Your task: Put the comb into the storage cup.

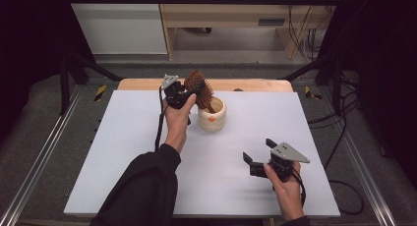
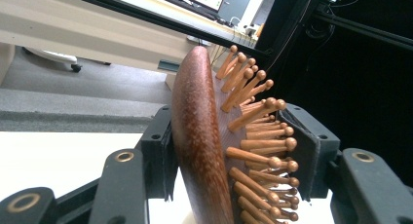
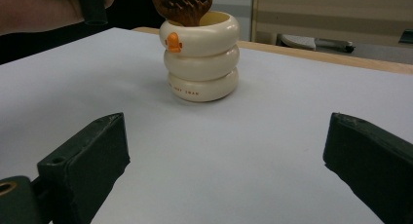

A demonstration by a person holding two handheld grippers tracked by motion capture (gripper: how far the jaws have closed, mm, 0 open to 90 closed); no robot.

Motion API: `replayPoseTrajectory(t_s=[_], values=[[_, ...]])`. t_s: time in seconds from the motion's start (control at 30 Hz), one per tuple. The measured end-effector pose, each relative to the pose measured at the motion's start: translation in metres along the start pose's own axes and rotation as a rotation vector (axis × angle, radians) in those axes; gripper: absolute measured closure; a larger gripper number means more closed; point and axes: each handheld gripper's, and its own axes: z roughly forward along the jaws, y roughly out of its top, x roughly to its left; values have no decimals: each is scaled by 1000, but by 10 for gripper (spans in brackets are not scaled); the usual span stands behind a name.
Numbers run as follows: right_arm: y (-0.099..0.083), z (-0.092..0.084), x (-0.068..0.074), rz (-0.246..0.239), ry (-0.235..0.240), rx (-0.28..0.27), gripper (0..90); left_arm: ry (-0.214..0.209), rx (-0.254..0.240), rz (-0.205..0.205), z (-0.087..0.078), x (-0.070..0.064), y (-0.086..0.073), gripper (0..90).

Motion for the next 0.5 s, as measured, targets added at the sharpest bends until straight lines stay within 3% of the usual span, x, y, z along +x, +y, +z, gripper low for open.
replayPoseTrajectory(t_s=[0.5], values=[[0,1,1,-1,5,5,31,16,2,-5,1,2,-1,413]])
